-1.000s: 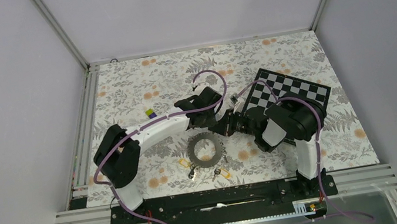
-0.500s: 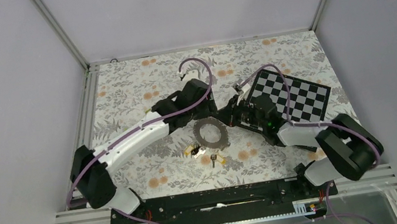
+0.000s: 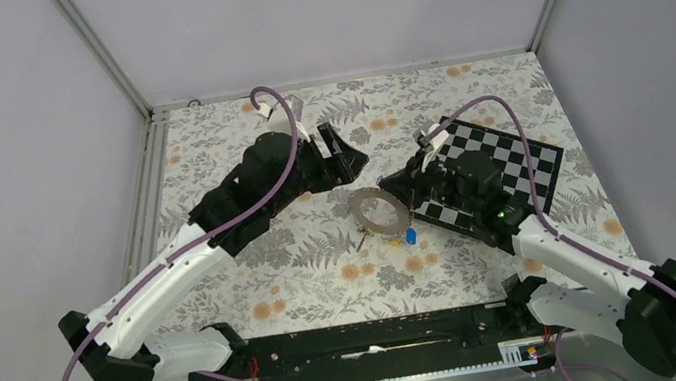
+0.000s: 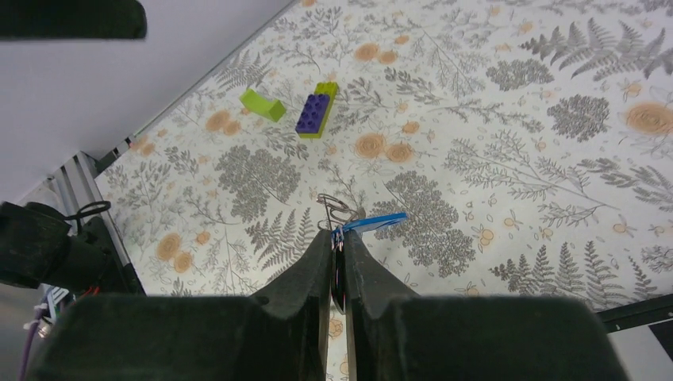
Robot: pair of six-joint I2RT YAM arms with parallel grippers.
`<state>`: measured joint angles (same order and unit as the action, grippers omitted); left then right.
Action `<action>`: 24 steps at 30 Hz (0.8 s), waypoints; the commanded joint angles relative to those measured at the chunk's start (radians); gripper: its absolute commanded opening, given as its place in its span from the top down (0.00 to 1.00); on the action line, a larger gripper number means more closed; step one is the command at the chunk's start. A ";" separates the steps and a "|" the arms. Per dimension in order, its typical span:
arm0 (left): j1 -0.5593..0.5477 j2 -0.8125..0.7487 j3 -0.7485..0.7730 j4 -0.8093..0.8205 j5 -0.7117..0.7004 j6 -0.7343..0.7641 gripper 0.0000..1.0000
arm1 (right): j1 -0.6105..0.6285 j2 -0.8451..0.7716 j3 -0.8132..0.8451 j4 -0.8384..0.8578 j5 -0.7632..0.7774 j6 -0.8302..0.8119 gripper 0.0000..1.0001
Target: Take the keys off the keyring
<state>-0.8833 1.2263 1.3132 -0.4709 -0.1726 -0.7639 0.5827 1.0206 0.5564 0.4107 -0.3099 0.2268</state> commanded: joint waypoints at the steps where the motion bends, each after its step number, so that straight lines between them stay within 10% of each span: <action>1: -0.010 -0.046 -0.055 0.106 0.112 -0.076 0.27 | 0.004 -0.081 0.128 -0.120 0.017 0.003 0.96; 24: -0.034 -0.082 -0.107 0.342 0.298 -0.246 0.28 | 0.002 -0.150 0.324 -0.330 -0.142 0.012 0.89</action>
<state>-0.9138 1.1530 1.1641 -0.1925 0.0853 -1.0153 0.5827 0.9039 0.8402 0.0349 -0.3687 0.2668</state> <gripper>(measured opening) 0.715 0.138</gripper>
